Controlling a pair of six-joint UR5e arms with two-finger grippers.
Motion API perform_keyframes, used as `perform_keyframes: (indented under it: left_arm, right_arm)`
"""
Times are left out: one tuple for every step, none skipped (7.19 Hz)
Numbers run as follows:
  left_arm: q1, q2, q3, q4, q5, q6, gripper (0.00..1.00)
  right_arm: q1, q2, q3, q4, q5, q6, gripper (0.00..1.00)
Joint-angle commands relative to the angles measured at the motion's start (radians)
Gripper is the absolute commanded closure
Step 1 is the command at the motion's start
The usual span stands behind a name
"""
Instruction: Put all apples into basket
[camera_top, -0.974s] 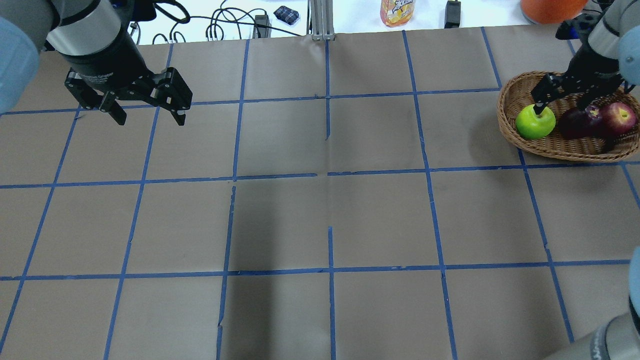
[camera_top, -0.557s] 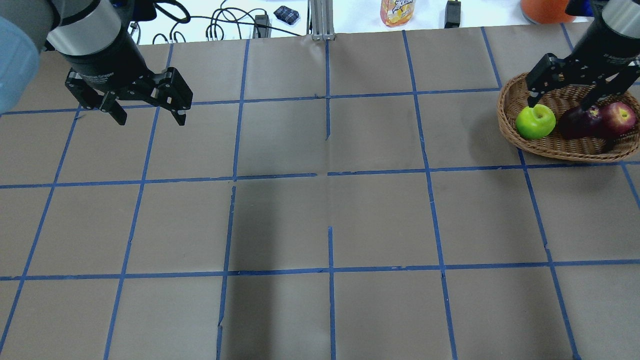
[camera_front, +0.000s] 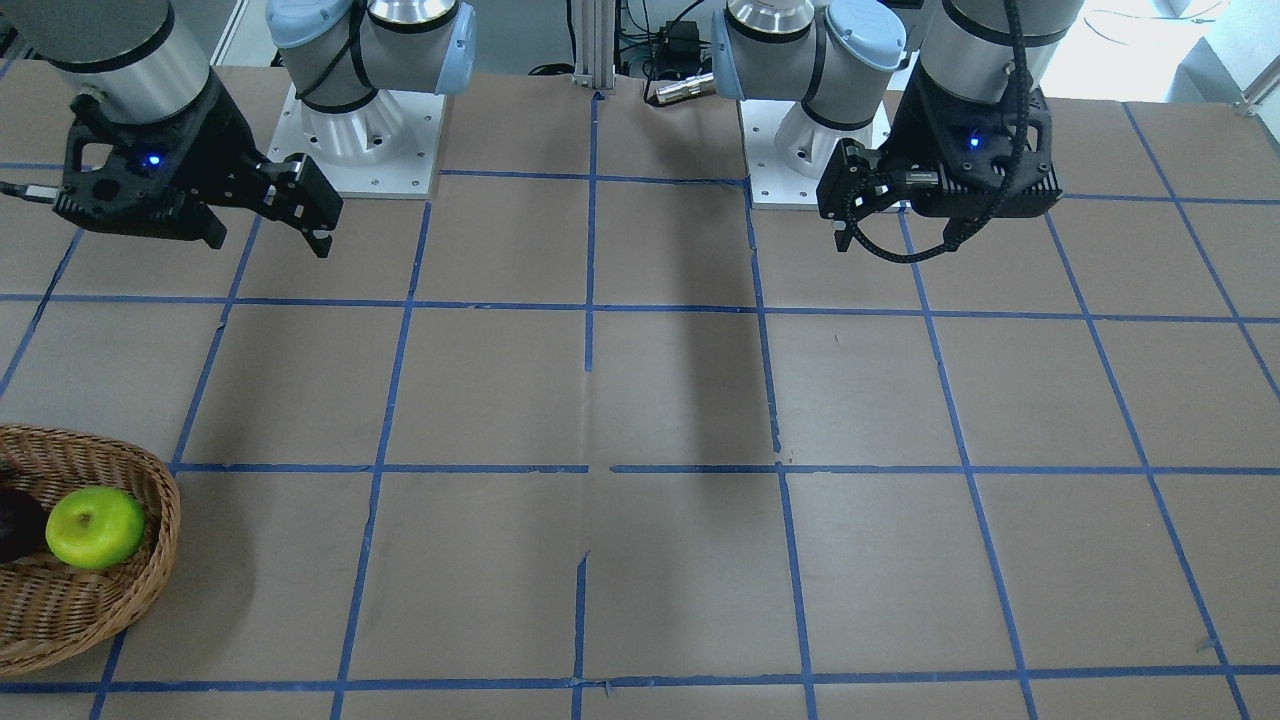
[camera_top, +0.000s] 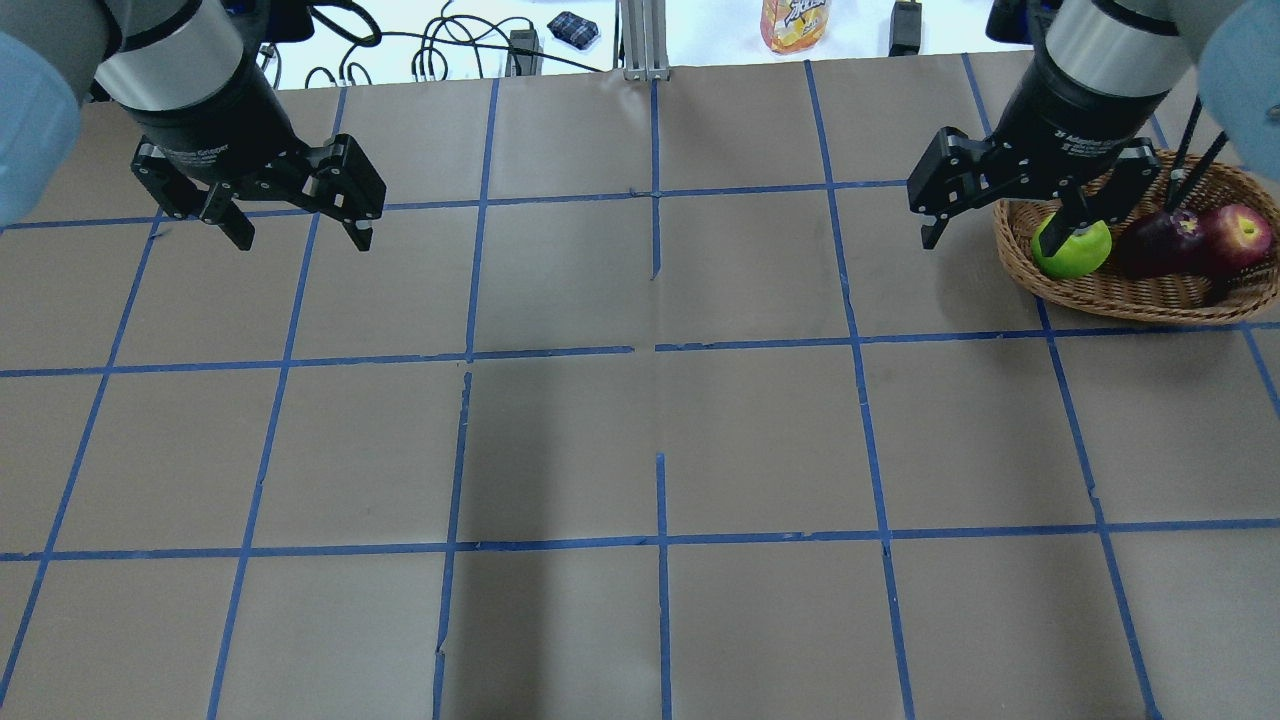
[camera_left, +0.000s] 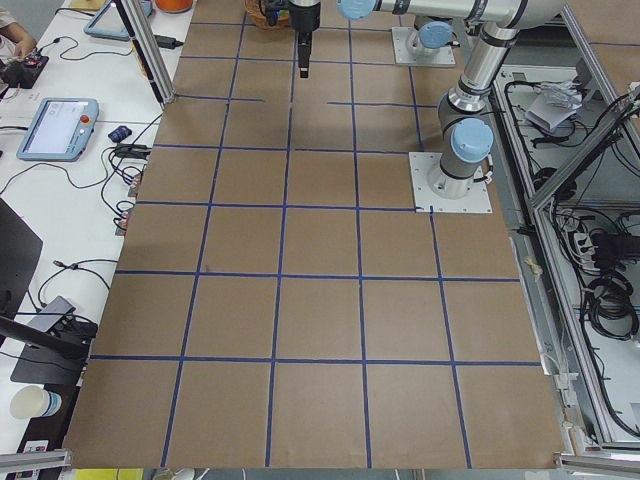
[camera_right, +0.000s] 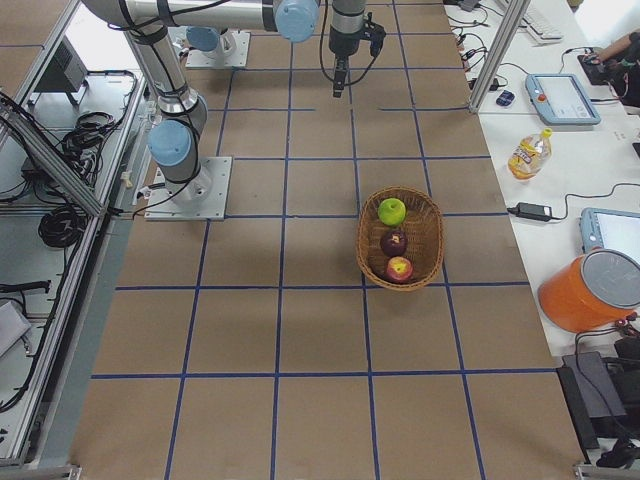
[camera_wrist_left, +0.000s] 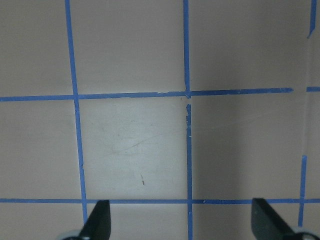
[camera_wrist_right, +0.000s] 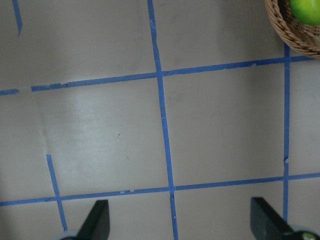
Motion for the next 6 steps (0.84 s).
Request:
perform_keyframes:
  left_arm:
    - [0.000,0.001,-0.002,0.000,0.001,0.000,0.00]
    - [0.000,0.001,-0.002,0.000,0.005,0.000,0.00]
    - [0.000,0.001,-0.002,0.000,0.008,0.000,0.00]
    - [0.000,0.003,-0.002,0.000,0.006,0.000,0.00]
    - [0.000,0.001,-0.001,0.000,0.008,0.000,0.00]
    - [0.000,0.001,-0.001,0.000,0.006,0.000,0.00]
  right_arm:
    - [0.018,-0.103,0.065,0.042,-0.003,0.001,0.00]
    - [0.018,-0.149,0.119,0.032,-0.009,0.004,0.00]
    - [0.019,-0.152,0.112,0.031,-0.009,0.004,0.00]
    - [0.019,-0.143,0.078,0.038,-0.019,0.004,0.00]
    - [0.021,-0.113,0.043,0.041,-0.013,0.004,0.00]
    - [0.021,-0.094,0.019,0.082,-0.004,0.004,0.00]
